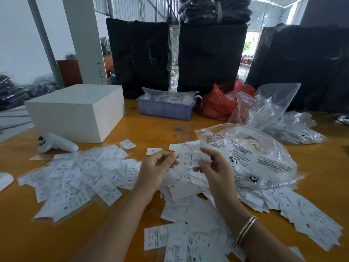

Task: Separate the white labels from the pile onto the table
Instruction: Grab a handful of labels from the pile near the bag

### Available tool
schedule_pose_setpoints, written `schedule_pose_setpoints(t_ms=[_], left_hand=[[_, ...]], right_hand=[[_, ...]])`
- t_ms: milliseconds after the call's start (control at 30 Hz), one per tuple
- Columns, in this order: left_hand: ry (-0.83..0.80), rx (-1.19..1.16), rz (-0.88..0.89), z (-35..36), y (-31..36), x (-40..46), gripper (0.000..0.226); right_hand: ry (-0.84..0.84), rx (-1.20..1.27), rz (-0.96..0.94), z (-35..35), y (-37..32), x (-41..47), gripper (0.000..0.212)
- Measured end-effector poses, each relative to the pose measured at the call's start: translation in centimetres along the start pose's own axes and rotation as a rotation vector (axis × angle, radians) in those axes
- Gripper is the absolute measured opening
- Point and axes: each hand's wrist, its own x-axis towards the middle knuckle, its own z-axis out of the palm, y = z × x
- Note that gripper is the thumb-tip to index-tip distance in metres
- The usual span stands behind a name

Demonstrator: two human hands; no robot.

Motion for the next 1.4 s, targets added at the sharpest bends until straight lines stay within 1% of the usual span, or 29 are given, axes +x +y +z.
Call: schedule_pose_setpoints(t_ms=[100, 200, 467, 633, 733, 867, 967, 1033, 1167, 1267, 1333, 1400], left_hand=[[0.031, -0.033, 0.003, -0.13, 0.17, -0.09, 0.032], [0.033, -0.051, 0.002, -0.17, 0.23, -0.13, 0.035], [0.032, -0.031, 0.008, -0.1, 0.38, -0.14, 0.034], [0.032, -0.034, 0.013, -0.08, 0.4, -0.14, 0.035], [0.044, -0.04, 0.012, -0.11, 0.37, -0.12, 0.033], [0.035, -0.049, 0.022, -0.12, 0.39, -0.13, 0.033], [0.018, -0.041, 0.036, -0.13, 0.44, -0.15, 0.031], [-0.001, -0.009, 0.036, -0.15, 0.38, -0.12, 0.025], [-0.084, 0.017, 0.018, -0.13, 0.27, -0.12, 0.003], [-0.131, 0.042, 0.012, 0.07, 0.34, -0.24, 0.007], [-0.116, 0.047, 0.007, 0.13, 0.41, -0.32, 0.007], [-0.082, 0.035, 0.01, 0.03, 0.46, -0.36, 0.005]], right_hand=[[0.101, 0.118, 0.031, -0.46, -0.12, 0.24, 0.027], [0.118, 0.154, 0.037, -0.53, -0.24, 0.28, 0.027], [0.088, 0.139, 0.003, -0.05, -0.3, 0.09, 0.028], [-0.008, 0.021, -0.023, 0.1, 0.01, -0.11, 0.03], [-0.057, -0.063, -0.027, 0.13, 0.14, -0.19, 0.032], [-0.073, -0.122, -0.009, 0.01, 0.29, -0.17, 0.039], [-0.085, -0.192, 0.013, -0.1, 0.41, -0.08, 0.039], [-0.093, -0.216, 0.019, -0.13, 0.44, -0.08, 0.039], [-0.105, -0.229, 0.023, -0.06, 0.46, -0.04, 0.043], [-0.126, -0.193, 0.003, 0.13, 0.61, 0.08, 0.048], [-0.105, -0.167, 0.012, 0.19, 0.64, 0.14, 0.042], [-0.037, -0.14, 0.034, 0.06, 0.66, 0.25, 0.026]])
